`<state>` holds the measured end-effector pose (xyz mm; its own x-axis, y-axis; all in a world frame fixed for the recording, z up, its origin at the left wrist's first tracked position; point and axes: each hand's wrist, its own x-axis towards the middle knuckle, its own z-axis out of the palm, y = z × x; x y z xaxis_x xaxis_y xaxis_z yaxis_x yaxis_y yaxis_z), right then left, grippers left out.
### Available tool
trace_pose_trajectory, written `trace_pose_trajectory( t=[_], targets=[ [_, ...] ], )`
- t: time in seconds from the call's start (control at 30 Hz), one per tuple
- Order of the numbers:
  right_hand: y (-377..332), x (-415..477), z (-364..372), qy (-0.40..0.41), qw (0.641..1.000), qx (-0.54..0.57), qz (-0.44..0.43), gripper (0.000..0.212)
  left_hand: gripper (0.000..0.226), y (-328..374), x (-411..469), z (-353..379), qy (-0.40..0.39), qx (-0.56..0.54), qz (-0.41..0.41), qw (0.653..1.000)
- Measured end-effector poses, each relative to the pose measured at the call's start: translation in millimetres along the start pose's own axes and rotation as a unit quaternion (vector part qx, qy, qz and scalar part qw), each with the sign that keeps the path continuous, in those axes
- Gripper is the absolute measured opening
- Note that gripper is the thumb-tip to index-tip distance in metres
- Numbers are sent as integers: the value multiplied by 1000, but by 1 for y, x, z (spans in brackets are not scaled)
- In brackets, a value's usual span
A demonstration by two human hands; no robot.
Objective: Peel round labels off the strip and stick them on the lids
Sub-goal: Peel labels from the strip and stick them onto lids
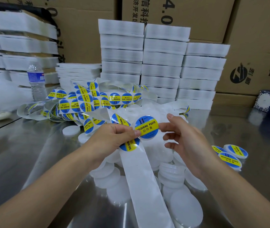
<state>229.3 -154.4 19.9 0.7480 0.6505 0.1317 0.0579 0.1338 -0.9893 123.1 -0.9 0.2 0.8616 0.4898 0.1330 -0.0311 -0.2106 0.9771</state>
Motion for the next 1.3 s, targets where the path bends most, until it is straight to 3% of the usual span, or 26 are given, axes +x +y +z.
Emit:
trace_pose_trajectory(
  t=[0.87, 1.3],
  targets=[
    [-1, -1, 0, -2, 1000, -22, -1, 36, 24, 2, -1, 1, 15, -16, 13, 1000],
    [0, 0, -2, 34, 997, -71, -12, 33, 14, 4, -2, 2, 45, -4, 15, 999]
  ],
)
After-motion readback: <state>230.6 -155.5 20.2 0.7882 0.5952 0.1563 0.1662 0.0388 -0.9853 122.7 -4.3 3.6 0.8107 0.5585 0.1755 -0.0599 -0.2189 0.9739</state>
